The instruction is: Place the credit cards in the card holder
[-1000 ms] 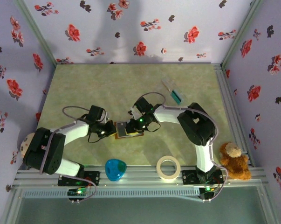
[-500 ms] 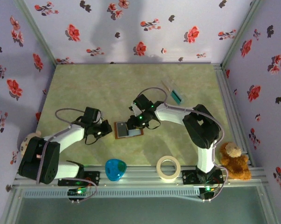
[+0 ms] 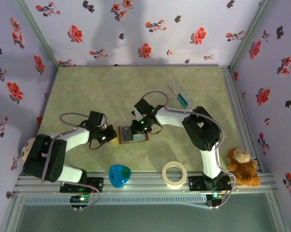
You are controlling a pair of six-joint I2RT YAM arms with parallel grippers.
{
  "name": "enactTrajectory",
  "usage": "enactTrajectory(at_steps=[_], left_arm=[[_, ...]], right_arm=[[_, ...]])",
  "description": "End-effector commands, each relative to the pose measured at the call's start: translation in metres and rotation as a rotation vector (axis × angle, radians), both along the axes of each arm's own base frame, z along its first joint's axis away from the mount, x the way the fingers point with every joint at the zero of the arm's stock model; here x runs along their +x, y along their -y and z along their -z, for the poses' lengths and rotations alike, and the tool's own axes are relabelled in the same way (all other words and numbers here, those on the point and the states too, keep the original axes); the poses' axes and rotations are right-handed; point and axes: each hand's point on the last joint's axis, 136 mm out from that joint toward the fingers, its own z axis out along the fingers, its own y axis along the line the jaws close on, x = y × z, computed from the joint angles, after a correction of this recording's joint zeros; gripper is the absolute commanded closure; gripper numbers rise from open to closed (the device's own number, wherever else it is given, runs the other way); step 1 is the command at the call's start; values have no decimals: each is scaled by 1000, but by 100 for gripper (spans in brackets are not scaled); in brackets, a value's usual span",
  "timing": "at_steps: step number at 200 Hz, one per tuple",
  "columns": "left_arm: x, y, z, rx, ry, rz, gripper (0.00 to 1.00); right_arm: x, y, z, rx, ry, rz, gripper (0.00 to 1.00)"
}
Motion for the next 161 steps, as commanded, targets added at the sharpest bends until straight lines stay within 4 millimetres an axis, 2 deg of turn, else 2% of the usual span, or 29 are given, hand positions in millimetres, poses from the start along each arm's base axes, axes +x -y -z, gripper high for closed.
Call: enactTrajectory(at_steps=[1, 58, 91, 133, 161], left_arm=[[1, 4, 3, -16, -12, 14, 97], [2, 9, 3, -47, -15, 19, 98], [7, 20, -8, -102, 15, 36, 98], [9, 26, -21, -119, 40, 54, 98], [7, 28, -28, -129, 49, 56, 98]], right_arm=[[0, -4, 12, -33, -3, 17, 82], [-8, -13, 15, -30, -13, -6, 83], [-15, -23, 20, -22, -20, -24, 84], [-20, -20, 27, -27, -27, -22, 85], [-19, -18, 20, -9, -12, -19, 84]])
